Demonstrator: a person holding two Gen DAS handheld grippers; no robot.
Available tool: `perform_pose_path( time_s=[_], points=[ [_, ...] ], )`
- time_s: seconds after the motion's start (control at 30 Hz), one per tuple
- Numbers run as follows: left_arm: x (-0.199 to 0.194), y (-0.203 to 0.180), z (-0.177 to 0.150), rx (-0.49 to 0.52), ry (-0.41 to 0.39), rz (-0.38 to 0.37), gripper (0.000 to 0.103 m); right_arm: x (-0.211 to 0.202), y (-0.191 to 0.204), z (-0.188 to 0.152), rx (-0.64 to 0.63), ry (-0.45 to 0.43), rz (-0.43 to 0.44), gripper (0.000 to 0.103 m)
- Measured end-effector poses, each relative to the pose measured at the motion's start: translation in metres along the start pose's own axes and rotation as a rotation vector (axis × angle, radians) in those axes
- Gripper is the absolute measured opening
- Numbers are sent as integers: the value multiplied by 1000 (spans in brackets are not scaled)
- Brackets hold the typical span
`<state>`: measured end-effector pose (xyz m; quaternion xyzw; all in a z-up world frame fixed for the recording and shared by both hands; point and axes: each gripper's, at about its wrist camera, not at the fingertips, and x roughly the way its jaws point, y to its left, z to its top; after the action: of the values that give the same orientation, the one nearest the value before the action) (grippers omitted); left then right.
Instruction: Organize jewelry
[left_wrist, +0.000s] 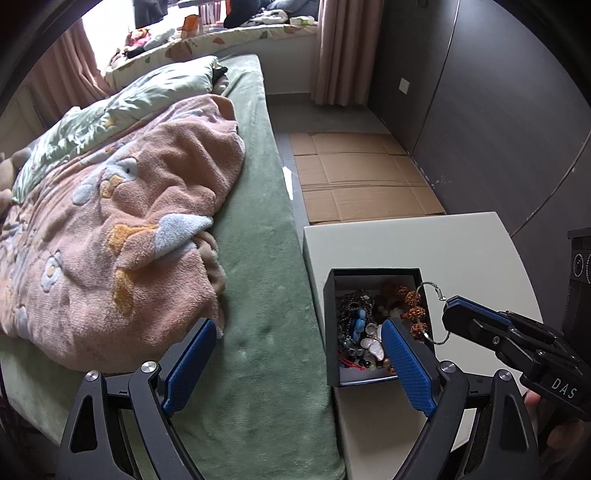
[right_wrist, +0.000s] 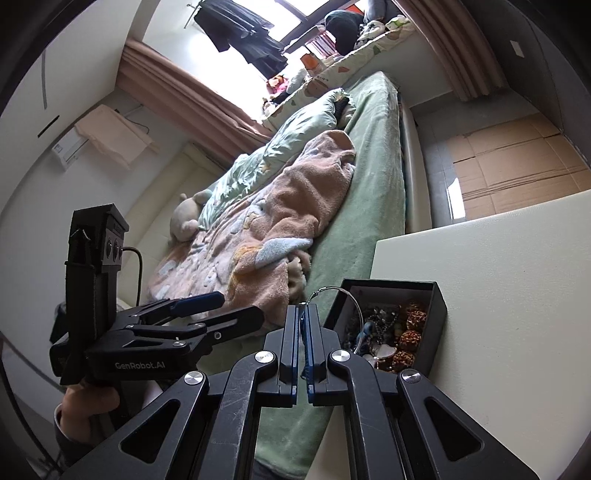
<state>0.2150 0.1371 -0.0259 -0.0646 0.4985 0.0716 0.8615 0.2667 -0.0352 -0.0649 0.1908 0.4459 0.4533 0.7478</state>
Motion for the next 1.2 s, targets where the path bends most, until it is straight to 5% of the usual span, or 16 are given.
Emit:
perform_pose_path(
  time_s=[0.03, 0.1, 0.13, 0.3, 0.47, 0.83, 1.2],
  points=[
    [-3, 1, -1, -6, -13, 0, 91, 0, -2, -1, 7, 12, -10, 45],
    [-7, 1, -3, -13, -34, -7, 91, -10, -6, -2, 22, -13, -35, 80],
    [-10, 1, -5, -14, -46, -13, 91, -17, -8, -2, 25, -23, -49, 90],
    [-18, -9, -11, -22, -89, -51, 91, -59, -5, -3, 22, -37, -146, 91],
    [-26, -31, -21, -27, -120, -103, 91, -103, 0, -12, 7, -59, -263, 103],
    [-53, -75, -49, 22, -222, -154, 91, -165, 9, -37, -52, -130, -422, 103],
    [-82, -75, -85, 73, -329, -163, 94, -199, 7, -76, -103, -119, -548, 103]
  ],
)
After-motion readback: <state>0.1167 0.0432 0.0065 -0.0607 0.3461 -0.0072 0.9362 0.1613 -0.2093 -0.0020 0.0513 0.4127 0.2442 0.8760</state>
